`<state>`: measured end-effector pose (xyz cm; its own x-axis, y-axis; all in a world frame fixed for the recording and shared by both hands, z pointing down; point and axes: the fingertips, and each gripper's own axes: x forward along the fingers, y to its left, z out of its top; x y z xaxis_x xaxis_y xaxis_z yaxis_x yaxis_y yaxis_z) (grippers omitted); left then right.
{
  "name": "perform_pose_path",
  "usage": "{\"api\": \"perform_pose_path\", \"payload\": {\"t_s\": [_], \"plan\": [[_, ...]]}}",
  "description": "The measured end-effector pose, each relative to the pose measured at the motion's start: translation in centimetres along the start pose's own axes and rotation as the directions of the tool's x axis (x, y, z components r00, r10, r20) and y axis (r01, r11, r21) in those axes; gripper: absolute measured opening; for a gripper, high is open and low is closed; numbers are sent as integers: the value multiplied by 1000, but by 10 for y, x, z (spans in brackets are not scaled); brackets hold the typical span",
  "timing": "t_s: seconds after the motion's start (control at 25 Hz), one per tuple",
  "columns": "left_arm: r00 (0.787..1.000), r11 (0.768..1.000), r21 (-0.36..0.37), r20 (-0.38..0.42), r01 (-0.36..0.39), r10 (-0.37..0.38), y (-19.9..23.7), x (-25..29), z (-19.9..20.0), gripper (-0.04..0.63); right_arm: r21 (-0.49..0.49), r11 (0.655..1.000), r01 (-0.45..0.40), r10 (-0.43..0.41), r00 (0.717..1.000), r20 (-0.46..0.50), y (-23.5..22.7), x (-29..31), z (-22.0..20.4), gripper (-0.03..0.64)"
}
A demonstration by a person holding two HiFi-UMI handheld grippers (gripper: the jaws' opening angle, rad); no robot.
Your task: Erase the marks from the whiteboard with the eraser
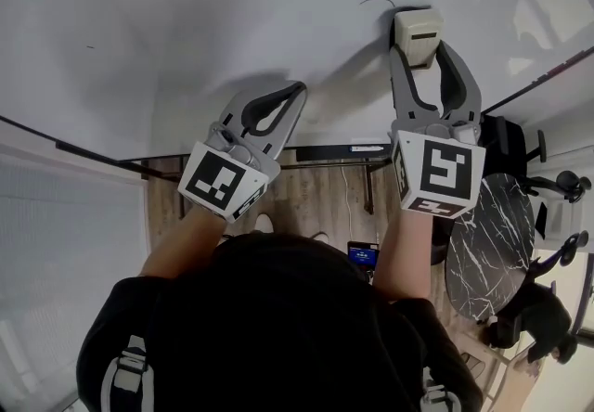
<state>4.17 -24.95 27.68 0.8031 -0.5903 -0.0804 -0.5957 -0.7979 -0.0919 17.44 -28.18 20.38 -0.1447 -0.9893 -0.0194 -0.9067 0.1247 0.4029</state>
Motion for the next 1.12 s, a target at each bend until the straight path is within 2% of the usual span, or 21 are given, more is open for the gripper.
{"api": "perform_pose_path", "payload": {"t_s": [0.36,0.56,0.72,0.84,1.12], "plan": [[999,999,15,-4,-48,49,-4,-9,5,6,21,999,44,-43,999,-15,-36,-8,-15,221],[993,992,67,-35,-111,113,9,-20,0,6,56,997,58,-57,998,-21,-47,-12,-21,221],[989,987,68,-27,-146,148,18,-32,6,6,86,995,49,-46,998,-35,-49,-17,-26,219],[985,983,72,-16,-168,169,26,-40,12,6,75,997,12,-11,1000,-16,-32,-27,-12,219],[975,972,78,10,-222,222,45,-58,22,6,-26,997,-77,78,995,62,35,-33,38,219]]}}
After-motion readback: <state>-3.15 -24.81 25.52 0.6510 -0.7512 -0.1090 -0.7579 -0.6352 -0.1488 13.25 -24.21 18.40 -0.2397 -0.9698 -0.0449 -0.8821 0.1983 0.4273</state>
